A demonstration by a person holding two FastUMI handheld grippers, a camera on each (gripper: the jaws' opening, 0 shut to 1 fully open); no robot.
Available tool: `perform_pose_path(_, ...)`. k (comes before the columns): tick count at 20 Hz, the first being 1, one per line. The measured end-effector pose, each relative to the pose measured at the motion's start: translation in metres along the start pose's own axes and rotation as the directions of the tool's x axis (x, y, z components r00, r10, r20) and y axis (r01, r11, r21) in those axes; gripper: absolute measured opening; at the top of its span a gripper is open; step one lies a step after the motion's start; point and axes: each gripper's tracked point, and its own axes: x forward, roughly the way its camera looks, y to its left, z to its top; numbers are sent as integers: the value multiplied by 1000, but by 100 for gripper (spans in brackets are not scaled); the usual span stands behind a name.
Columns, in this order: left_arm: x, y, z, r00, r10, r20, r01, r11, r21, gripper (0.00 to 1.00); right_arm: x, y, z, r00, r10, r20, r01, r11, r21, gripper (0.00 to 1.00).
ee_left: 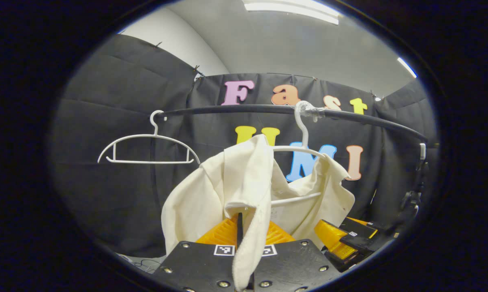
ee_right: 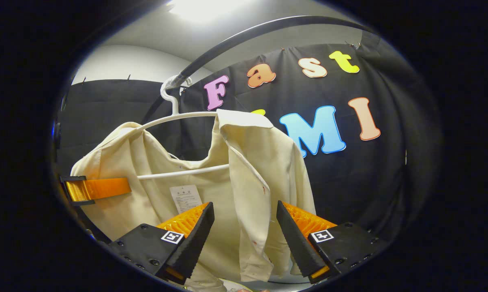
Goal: Grasp the clothes on the hanger with both hands and then place them into the laundry hamper below.
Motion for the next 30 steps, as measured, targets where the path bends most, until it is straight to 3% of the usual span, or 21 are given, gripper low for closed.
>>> perform_pose_path(3,-6,2,0,1000,-26,-9,26,1000,-5,2,20,-7,8,996,-92,1,92,996,15,98)
perform_pose_path(8,-10,-2,1,998,-66,-16,66,998,4,2,48,-6,13,992,-122,-13,122,992,11,98)
perform_pose_path(9,-11,-3,3,997,-71,-9,71,997,7,2,53,-7,13,991,-131,-13,131,991,11,87)
perform_pose_path(10,-12,-3,4,997,-75,-5,75,997,12,2,58,-10,15,990,-143,-11,143,990,13,82)
perform_pose_path(12,-12,-3,5,996,-84,-7,84,996,27,2,63,-14,16,988,-155,-13,155,988,13,58)
perform_pose_path(13,-12,-2,5,996,-87,-4,87,996,33,2,63,-15,18,990,-142,-4,142,990,20,33)
perform_pose_path(15,-11,0,7,996,-87,-1,87,995,38,2,62,-25,26,988,-154,27,153,988,37,12)
perform_pose_path(18,-9,5,3,996,-92,-18,93,995,33,2,63,-26,29,994,-111,20,109,991,78,9)
perform_pose_path(25,-12,12,11,995,-102,-10,102,994,29,2,59,-70,63,975,-201,97,190,975,111,7)
perform_pose_path(30,-18,30,29,997,-69,16,69,998,8,2,67,-95,92,955,-252,158,231,963,138,7)
